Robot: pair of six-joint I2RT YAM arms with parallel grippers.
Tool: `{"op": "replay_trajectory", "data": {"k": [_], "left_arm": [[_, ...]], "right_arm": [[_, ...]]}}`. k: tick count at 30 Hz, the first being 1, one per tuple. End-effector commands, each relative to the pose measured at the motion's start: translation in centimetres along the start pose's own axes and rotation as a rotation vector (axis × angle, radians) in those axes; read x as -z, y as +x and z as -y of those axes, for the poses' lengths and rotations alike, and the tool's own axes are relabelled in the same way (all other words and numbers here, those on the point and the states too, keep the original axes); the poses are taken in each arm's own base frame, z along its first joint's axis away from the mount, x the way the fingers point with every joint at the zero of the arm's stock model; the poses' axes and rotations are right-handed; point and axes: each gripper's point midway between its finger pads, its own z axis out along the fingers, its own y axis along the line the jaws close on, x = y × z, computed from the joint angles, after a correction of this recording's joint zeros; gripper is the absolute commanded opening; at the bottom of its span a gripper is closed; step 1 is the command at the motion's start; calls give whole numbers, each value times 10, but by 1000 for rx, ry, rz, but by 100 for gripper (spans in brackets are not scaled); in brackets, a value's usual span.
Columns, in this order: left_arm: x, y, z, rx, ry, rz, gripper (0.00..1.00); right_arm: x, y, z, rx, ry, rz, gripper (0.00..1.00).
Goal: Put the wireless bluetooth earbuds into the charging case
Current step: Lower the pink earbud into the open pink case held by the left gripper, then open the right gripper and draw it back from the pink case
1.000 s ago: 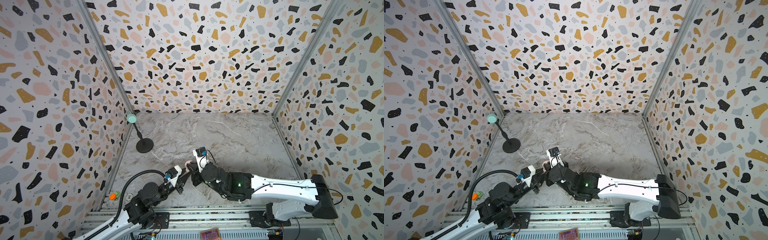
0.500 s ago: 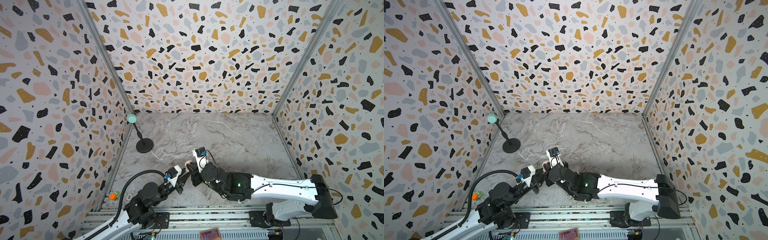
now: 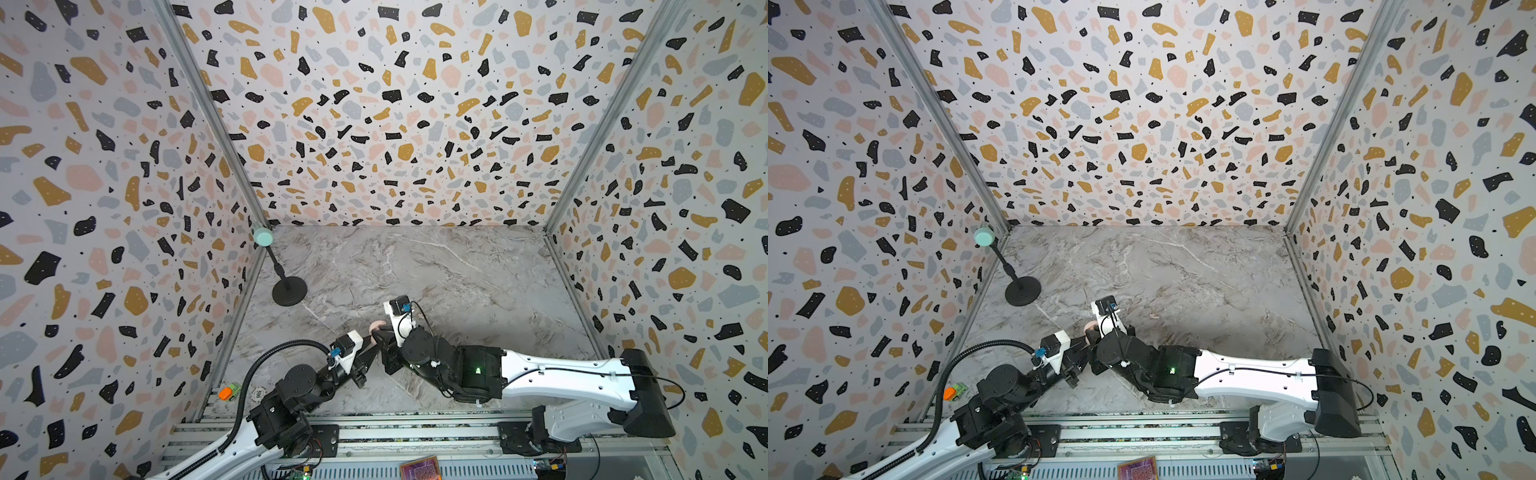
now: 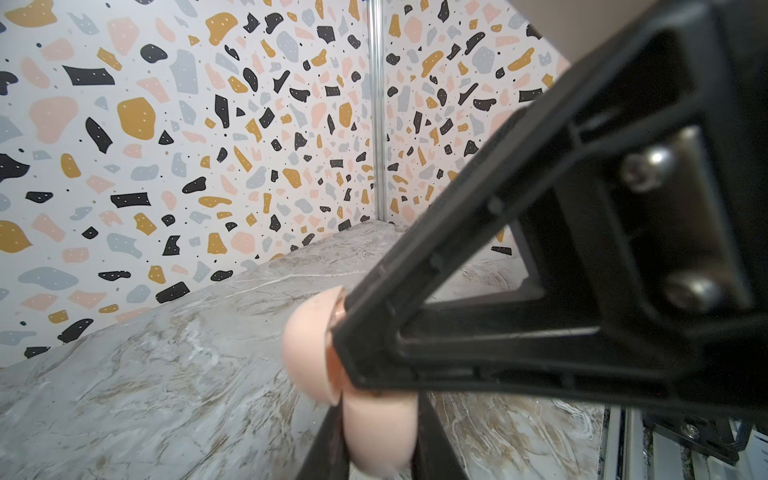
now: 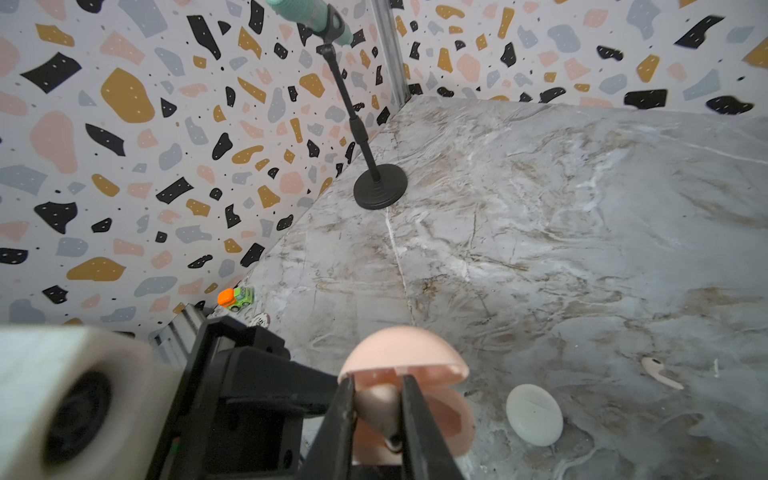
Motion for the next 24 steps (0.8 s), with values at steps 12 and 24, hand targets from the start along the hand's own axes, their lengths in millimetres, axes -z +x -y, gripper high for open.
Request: {"op": "replay_trajectory", "data": {"k": [12,24], "left_arm": [[3,-32,-1,11,-1,110,0],[3,-32,1,5,10,109,0]], "right_arm": [[4,1,-4,5,-14,-13,29],[16,-12,-7,3,-25,14,37]]}}
